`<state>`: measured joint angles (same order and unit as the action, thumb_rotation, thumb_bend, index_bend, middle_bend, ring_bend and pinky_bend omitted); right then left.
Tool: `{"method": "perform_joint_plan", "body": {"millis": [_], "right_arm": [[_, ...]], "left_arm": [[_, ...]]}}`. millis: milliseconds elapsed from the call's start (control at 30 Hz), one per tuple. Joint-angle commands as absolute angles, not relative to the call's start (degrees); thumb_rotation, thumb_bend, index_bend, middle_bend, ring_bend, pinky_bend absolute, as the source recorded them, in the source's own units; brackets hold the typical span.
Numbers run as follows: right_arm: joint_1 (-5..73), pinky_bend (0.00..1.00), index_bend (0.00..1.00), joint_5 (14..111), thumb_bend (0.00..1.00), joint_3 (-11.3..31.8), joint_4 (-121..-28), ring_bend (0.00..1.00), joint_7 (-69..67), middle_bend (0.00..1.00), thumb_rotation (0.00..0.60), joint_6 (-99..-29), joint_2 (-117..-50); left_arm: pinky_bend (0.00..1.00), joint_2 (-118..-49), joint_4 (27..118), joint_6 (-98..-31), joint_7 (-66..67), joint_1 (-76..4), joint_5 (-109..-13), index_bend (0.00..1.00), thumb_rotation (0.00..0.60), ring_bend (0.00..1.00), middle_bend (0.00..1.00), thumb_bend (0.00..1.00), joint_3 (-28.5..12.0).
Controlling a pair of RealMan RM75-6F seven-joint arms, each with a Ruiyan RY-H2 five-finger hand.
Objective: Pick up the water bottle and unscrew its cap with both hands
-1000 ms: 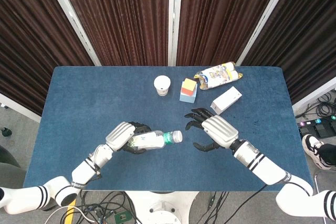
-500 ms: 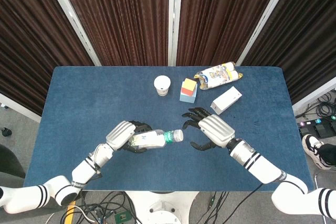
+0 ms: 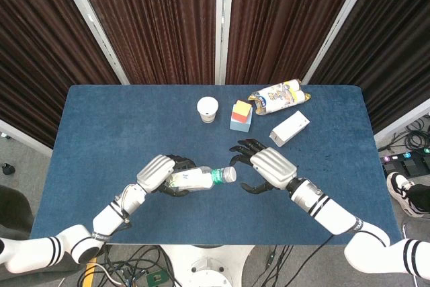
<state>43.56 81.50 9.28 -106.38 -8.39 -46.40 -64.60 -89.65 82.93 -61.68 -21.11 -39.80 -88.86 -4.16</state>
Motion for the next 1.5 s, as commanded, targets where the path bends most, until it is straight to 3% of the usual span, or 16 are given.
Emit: {"method": "perform_joint_plan", "body": {"millis": [33, 1500], "right_arm": [[43.65, 0.0, 0.29, 81.6, 0.27, 9.11, -106.58, 0.0, -8.33, 0.12, 0.521, -46.37, -64.56], [46.0, 0.0, 0.29, 82.8, 0.28, 8.23, -108.41, 0.0, -7.14, 0.12, 0.521, -46.5, -64.93]], "left_arm": [[0.42, -89.67, 82.84, -61.62, -21.24, -39.84, -88.59, 0.56, 0.6, 0.42, 0.55, 0.34, -4.3], [0.42, -88.92, 83.63, -57.47, -18.46, -40.99, -86.09, 0.56, 0.6, 0.44, 0.58, 0.34, -3.57]]}}
